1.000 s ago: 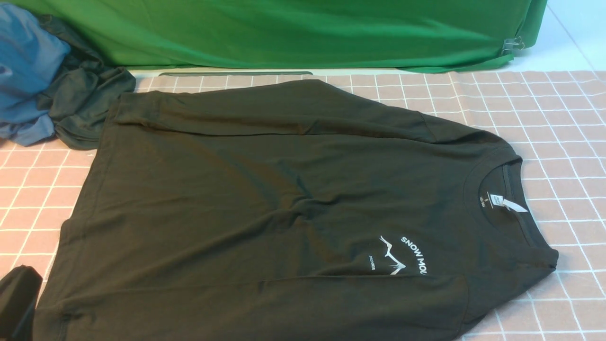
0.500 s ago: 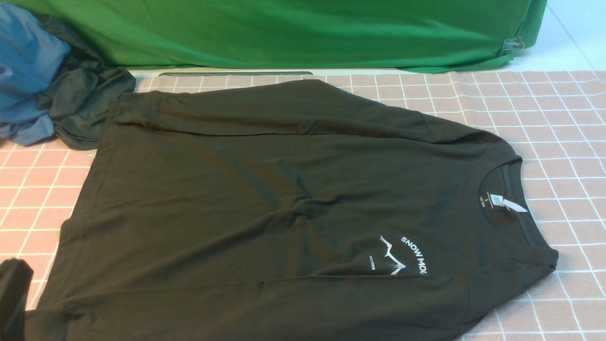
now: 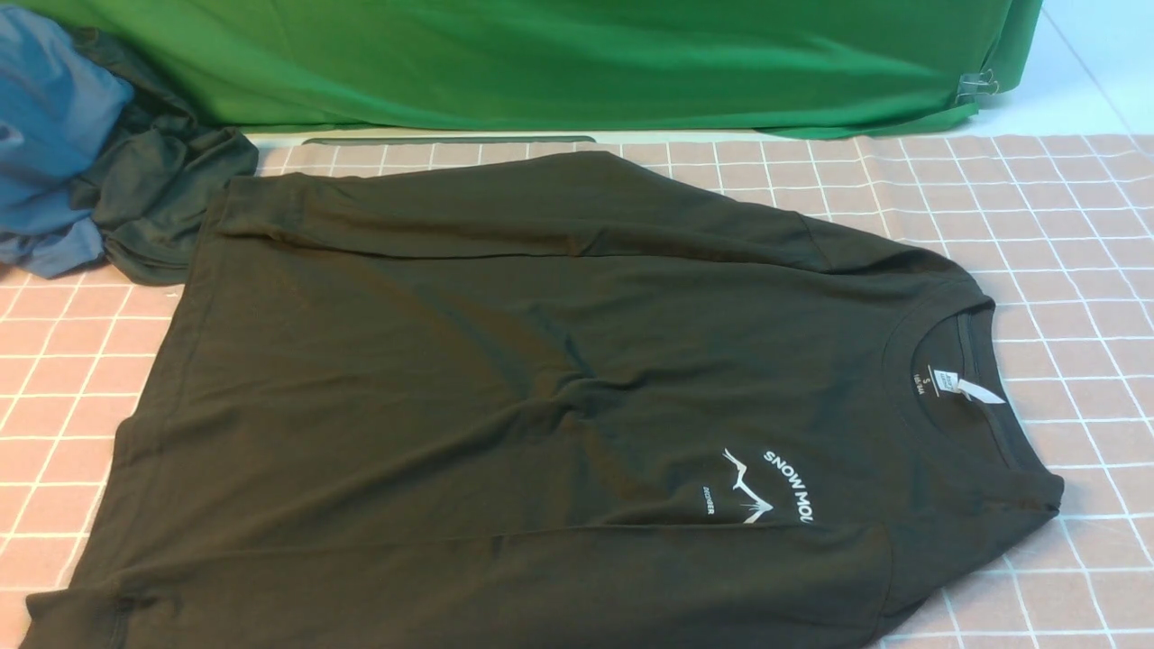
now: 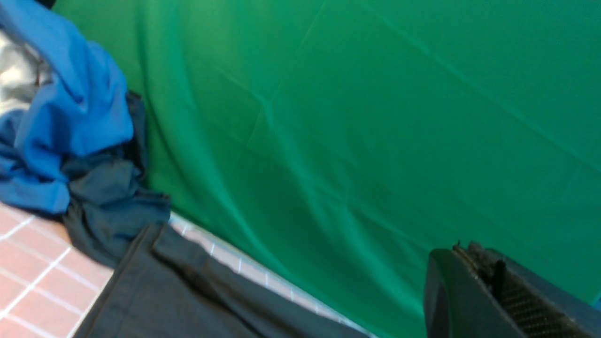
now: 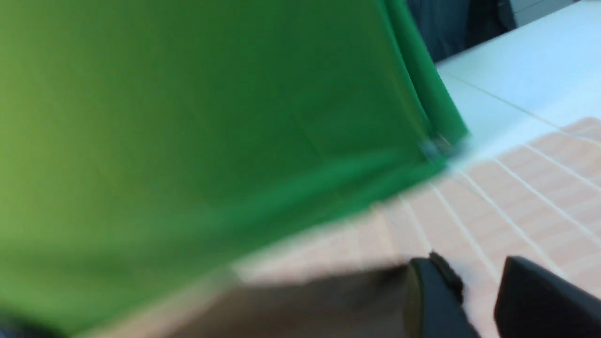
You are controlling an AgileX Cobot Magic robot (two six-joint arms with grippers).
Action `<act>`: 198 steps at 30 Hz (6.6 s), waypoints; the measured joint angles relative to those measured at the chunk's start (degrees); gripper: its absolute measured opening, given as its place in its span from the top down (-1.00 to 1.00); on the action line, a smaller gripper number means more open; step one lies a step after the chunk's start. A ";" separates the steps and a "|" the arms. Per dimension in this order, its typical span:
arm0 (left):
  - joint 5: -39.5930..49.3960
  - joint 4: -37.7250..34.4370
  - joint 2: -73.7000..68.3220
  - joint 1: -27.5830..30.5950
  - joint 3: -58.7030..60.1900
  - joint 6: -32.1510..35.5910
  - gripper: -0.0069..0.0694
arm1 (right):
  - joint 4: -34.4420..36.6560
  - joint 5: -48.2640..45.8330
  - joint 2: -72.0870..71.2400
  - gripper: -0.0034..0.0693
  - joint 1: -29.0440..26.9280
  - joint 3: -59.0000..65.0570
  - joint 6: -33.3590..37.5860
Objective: Fold a long-sleeved shirt over a pink coffee tablecloth.
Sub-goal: 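Grasp the left edge of the dark T-shirt lying flat on the table, then fold the left side of the black T-shirt inward over its body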
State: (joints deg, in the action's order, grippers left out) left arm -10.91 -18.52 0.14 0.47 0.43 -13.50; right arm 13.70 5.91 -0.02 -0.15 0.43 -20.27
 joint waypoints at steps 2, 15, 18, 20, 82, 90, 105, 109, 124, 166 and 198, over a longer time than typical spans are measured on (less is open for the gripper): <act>-1.28 0.00 0.00 0.00 0.00 -0.73 0.78 | 0.38 2.65 0.00 0.24 0.00 0.00 -1.47; 4.38 -0.39 -3.43 0.00 -15.63 -7.82 0.78 | -1.13 14.18 1.04 0.39 0.68 -3.11 -10.70; 24.28 1.64 -13.18 0.00 -28.74 -7.29 0.78 | -9.76 -1.58 6.72 0.69 3.65 -15.95 -10.86; 38.60 3.55 -22.21 0.00 -36.31 -7.17 0.78 | -12.56 -13.08 13.49 0.79 7.01 -25.66 -4.93; 54.53 29.23 -90.83 0.00 -45.68 11.32 -0.68 | 7.21 -61.37 79.99 0.80 35.93 -69.72 46.05; 57.12 28.44 -92.20 0.00 -45.74 11.32 -0.48 | 7.21 -60.98 79.99 0.80 35.93 -69.72 46.05; 63.09 28.77 -92.28 0.00 -46.49 11.32 0.74 | 7.26 -60.03 79.99 0.80 35.93 -69.72 46.10; 69.51 28.77 -90.30 0.00 -50.66 11.32 0.74 | 7.26 -60.03 79.99 0.80 35.93 -69.72 46.15; 67.59 29.54 -87.43 0.00 -59.45 16.73 0.74 | 7.36 -58.20 79.99 0.80 35.93 -69.72 46.15; 78.01 27.61 -85.44 -7.20 -75.04 17.41 0.74 | 7.59 -54.25 79.99 0.79 35.93 -69.72 46.06; 55.65 39.48 -104.37 -7.20 -75.48 18.79 0.73 | 8.69 -54.24 79.99 0.78 35.93 -69.72 46.03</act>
State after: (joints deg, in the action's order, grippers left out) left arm 44.75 20.97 -104.23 -6.73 -75.05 5.29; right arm 22.39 -48.33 79.96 35.79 -69.29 25.76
